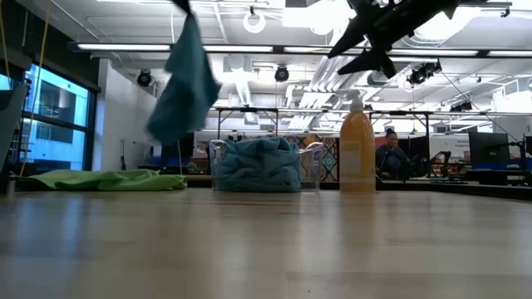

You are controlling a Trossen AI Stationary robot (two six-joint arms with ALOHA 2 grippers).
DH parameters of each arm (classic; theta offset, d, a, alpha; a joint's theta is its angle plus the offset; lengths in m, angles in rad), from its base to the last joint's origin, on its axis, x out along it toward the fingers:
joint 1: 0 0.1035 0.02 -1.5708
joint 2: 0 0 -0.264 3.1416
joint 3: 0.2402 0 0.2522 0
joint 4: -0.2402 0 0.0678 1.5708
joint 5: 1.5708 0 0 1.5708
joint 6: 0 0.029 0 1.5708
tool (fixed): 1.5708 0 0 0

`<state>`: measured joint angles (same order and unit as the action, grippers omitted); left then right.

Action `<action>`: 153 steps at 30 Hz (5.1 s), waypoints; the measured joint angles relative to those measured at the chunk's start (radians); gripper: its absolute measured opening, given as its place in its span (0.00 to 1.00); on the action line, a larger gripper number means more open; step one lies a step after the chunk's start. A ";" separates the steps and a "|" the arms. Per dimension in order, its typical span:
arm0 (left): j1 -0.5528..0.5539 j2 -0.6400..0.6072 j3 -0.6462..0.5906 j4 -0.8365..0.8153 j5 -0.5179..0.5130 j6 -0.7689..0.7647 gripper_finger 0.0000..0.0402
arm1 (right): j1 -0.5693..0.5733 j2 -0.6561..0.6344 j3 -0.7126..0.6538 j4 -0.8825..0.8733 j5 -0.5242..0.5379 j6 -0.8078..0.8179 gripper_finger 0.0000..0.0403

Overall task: Sort microfiber towel by color & place in baskets
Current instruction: Put the blue microfiber towel into the transparent bin

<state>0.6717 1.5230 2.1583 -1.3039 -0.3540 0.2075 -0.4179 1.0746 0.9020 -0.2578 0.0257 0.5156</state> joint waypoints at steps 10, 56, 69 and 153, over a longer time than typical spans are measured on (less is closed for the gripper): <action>-0.111 0.058 0.064 0.337 0.083 0.105 0.00 | 0.000 0.000 0.000 0.016 0.000 0.000 0.54; -0.140 0.218 -0.050 0.324 0.295 -0.087 0.00 | -0.100 -0.095 0.000 0.060 0.004 -0.132 0.54; -0.289 -0.125 -0.718 0.518 0.181 -0.364 0.00 | -0.100 -0.095 0.000 0.060 0.050 -0.140 0.54; -0.028 0.737 -0.314 0.441 0.555 -0.722 0.01 | -0.099 -0.094 0.000 0.055 0.068 -0.069 0.54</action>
<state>0.6439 2.2602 1.8443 -0.8634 0.2009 -0.5149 -0.5165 0.9806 0.9020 -0.2028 0.0941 0.4465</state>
